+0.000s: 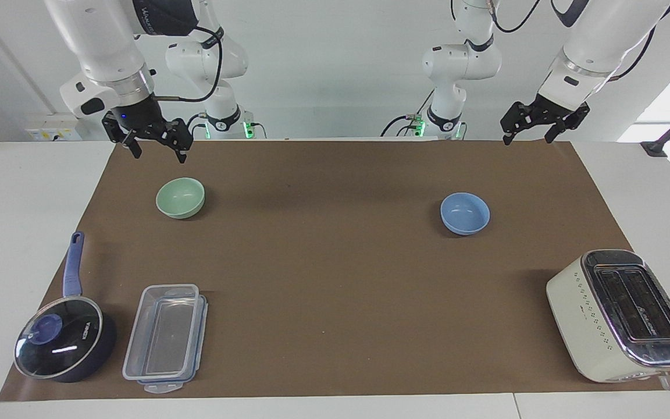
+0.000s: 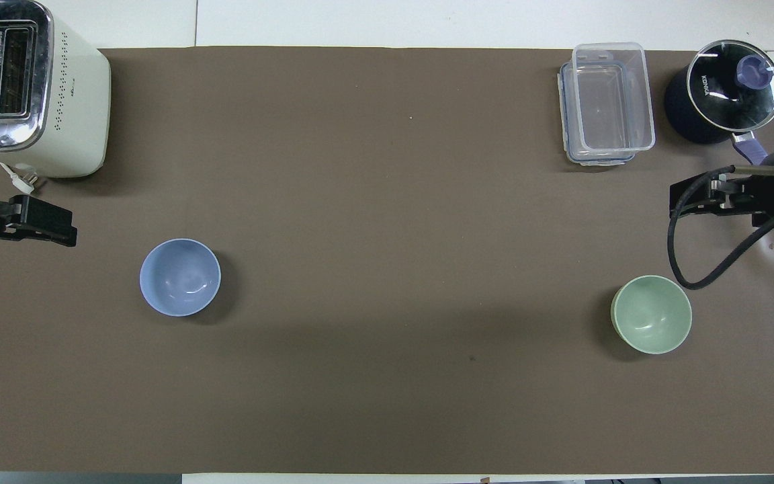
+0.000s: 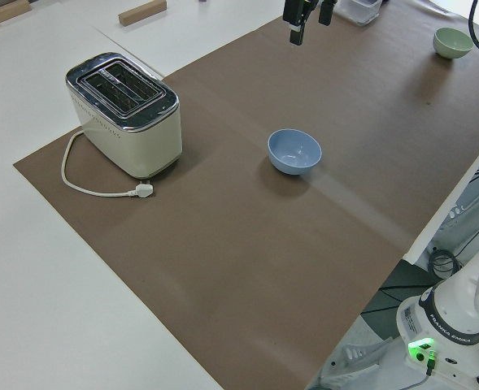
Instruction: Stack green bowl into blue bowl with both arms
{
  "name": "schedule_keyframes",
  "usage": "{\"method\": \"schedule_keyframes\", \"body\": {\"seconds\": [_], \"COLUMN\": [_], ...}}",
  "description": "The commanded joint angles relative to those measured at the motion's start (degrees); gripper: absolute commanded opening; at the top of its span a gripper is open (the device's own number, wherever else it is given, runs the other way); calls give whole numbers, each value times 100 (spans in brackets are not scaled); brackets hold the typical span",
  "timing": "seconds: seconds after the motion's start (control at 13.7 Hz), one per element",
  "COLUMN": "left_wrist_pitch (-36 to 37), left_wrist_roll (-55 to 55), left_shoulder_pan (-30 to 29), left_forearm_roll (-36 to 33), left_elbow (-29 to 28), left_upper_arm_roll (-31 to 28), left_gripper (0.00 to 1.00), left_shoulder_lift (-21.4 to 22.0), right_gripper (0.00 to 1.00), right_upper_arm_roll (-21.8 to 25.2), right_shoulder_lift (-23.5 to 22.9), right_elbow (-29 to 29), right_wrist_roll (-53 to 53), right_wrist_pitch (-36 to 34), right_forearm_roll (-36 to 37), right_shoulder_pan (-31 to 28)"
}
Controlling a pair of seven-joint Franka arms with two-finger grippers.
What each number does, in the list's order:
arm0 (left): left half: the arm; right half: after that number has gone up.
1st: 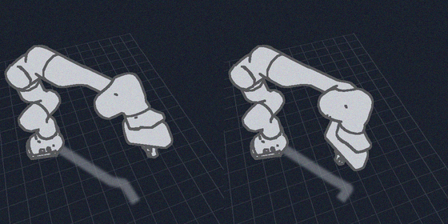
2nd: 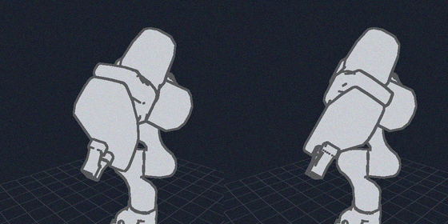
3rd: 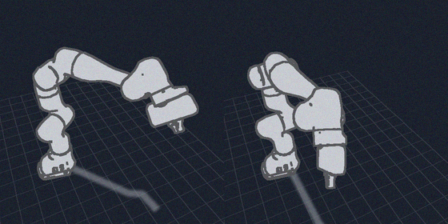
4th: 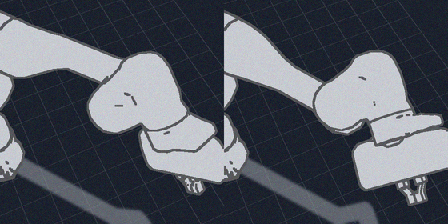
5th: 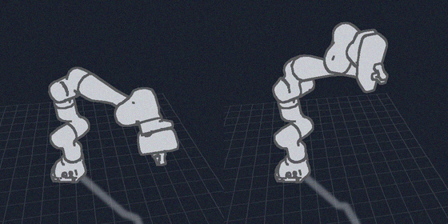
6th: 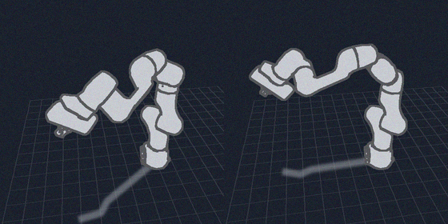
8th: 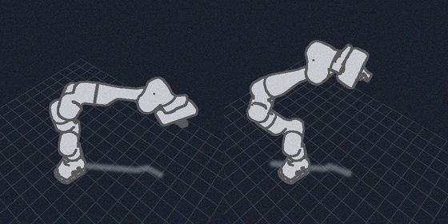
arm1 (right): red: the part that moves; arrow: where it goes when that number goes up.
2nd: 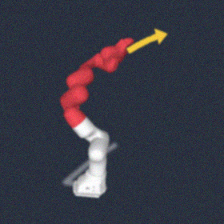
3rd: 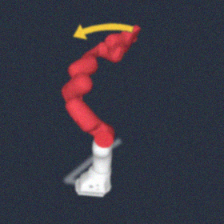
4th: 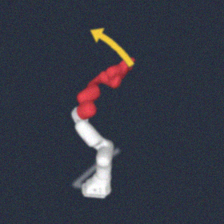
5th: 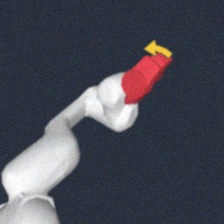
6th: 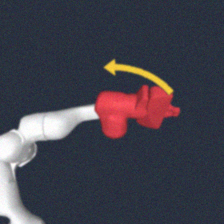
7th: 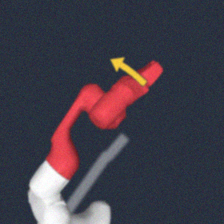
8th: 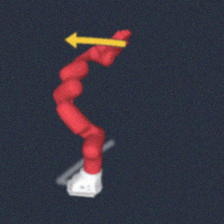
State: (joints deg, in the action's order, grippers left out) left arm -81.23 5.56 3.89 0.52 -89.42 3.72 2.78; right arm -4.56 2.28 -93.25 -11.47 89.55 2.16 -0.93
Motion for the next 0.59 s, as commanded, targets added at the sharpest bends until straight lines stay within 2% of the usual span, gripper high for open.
{"method": "schedule_keyframes", "body": {"seconds": [0.0,0.51], "left_wrist_pitch": [-121,-174], "left_wrist_roll": [-124,-116], "left_shoulder_pan": [41,42], "left_forearm_roll": [53,53], "left_elbow": [-163,-173], "left_upper_arm_roll": [-29,-21], "left_gripper": [100,100], "left_shoulder_lift": [109,118], "right_gripper": [100,100], "right_upper_arm_roll": [-36,-27], "right_shoulder_lift": [-9,53], "right_elbow": [-8,-167], "right_wrist_roll": [31,-4], "right_wrist_pitch": [-25,-25], "right_forearm_roll": [-5,-181], "right_shoulder_pan": [-4,-30]}}
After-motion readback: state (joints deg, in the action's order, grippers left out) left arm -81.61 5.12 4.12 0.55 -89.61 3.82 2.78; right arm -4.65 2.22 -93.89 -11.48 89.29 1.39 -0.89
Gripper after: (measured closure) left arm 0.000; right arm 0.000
